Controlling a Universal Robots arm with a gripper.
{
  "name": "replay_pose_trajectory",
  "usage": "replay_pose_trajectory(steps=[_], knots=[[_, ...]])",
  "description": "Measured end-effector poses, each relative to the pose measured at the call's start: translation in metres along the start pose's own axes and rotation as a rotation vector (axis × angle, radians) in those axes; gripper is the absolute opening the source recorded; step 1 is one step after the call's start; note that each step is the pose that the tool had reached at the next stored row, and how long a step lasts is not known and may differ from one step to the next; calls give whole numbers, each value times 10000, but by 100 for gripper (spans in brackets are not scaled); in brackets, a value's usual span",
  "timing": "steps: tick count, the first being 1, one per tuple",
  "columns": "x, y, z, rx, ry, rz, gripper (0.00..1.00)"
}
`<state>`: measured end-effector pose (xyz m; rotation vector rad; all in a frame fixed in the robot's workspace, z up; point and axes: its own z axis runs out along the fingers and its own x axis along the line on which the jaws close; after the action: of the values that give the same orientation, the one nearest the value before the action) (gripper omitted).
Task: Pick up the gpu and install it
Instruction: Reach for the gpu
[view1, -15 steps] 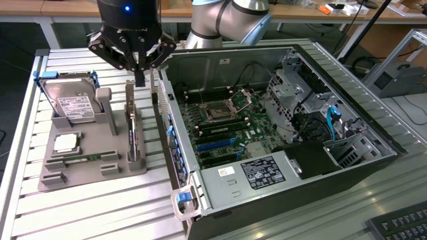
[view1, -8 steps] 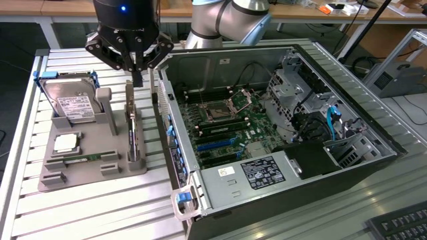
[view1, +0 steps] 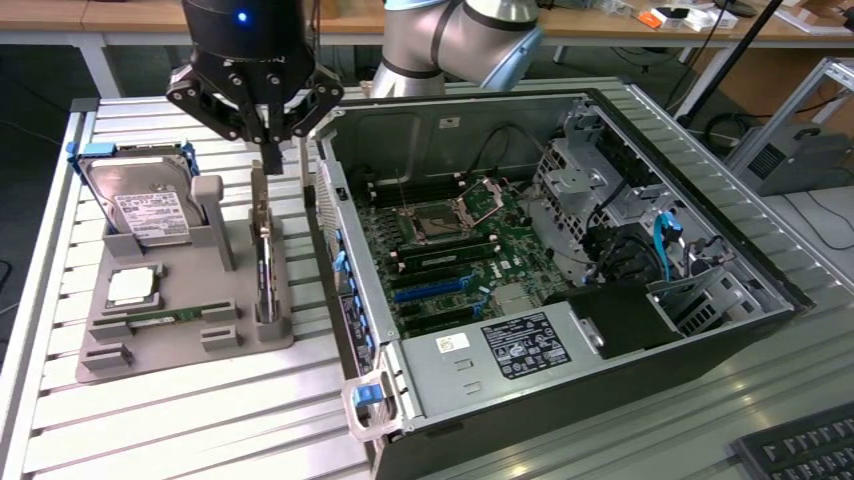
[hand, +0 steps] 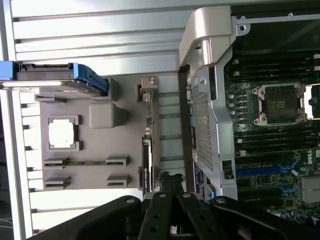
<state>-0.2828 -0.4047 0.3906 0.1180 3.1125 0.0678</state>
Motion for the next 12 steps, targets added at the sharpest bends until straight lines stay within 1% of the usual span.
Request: replay_pose_trajectory(steps=[7,12], knots=[[33,-3,-1,0,0,0,11],[103,-9,-3,0,0,0,11]])
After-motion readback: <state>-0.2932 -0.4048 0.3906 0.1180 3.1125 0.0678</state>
